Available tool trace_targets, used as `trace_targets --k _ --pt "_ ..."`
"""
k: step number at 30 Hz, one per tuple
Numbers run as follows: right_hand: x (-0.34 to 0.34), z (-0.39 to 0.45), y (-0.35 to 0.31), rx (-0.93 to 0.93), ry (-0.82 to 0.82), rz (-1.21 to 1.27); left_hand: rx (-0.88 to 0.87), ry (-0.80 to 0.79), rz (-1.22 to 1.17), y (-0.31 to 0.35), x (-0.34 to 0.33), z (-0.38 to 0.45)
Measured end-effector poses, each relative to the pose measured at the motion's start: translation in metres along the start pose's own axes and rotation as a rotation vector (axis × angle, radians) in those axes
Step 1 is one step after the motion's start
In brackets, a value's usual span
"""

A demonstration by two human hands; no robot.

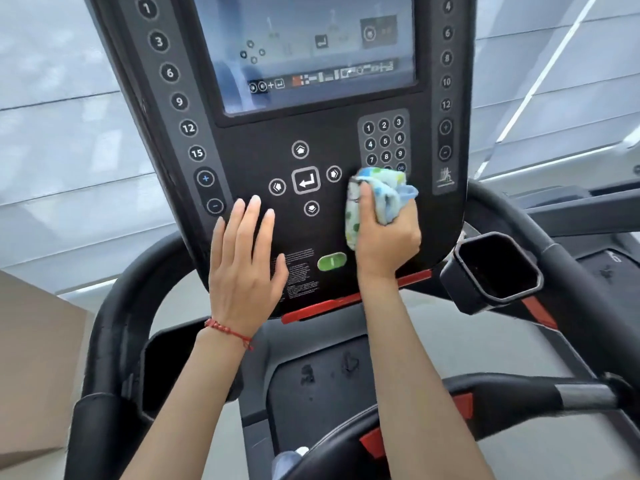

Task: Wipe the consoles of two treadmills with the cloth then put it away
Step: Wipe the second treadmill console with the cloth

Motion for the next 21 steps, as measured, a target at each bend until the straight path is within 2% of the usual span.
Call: trace_targets --k 7,9,12,14,17,20,21 --pt "-0.019 0.017 -0.022 0.425 -0.156 -0.025 0.013 -0.018 0.013 0.032 -0.015 0.019" --pt "-0.019 0.035 -0.017 0.461 -0.152 -0.015 0.042 -0.025 0.027 0.036 -0.019 0.022" --pt "-0.017 0.077 -0.004 0.342 -0.077 0.012 0.063 -0.023 0.048 0.037 -0.022 0.022" --pt "-0.015 0.115 0.010 0.177 -0.021 0.003 0.057 -0.022 0.068 0.038 -0.023 0.021" --pt "-0.012 0.155 0.028 -0.041 -0.028 -0.012 0.053 -0.031 0.088 0.040 -0.025 0.021" --pt "-0.012 0.153 0.026 -0.087 -0.016 0.021 0.066 -0.027 0.107 0.042 -0.026 0.021" --pt "-0.012 0.144 0.019 -0.048 -0.007 0.035 0.080 -0.023 0.113 0.044 -0.026 0.021"
Point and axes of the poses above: each hand's wrist, its own z-axis towards the middle knuckle, its own x-axis out of the back of the hand, y = z × x, the point moved 7 cm from there along z, towards the middle knuckle, and after that the axes turned 9 degrees about z, right-handed, at the moved point
